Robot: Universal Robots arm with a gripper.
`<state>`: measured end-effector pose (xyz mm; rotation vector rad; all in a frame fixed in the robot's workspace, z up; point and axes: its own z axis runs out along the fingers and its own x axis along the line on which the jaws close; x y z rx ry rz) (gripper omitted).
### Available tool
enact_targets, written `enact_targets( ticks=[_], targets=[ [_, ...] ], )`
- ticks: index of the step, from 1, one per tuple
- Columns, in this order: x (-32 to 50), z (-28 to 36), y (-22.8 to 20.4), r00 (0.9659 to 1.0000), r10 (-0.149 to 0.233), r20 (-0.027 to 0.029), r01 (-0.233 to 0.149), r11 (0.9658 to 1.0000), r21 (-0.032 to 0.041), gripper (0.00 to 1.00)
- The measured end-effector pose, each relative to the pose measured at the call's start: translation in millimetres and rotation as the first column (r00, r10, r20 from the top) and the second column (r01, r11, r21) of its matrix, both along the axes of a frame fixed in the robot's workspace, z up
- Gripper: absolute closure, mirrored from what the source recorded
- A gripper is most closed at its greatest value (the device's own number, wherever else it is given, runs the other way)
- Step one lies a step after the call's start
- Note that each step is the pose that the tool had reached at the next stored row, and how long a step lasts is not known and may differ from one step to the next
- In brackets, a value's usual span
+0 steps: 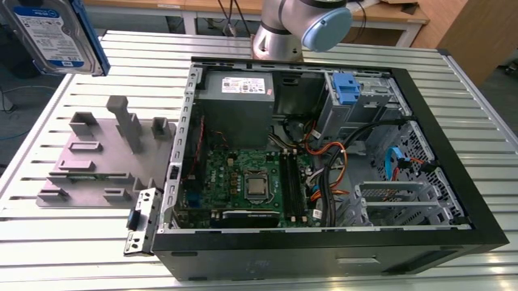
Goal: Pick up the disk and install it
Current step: 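Pick up the disk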
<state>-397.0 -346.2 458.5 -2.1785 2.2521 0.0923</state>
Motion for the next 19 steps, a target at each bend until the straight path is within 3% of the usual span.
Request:
enact_targets(
  ticks=[19],
  targets=[
    [0.0, 4.0, 0.2, 1.0, 0.0, -0.0001, 0.0, 1.0, -0.0002, 0.65]
  ],
)
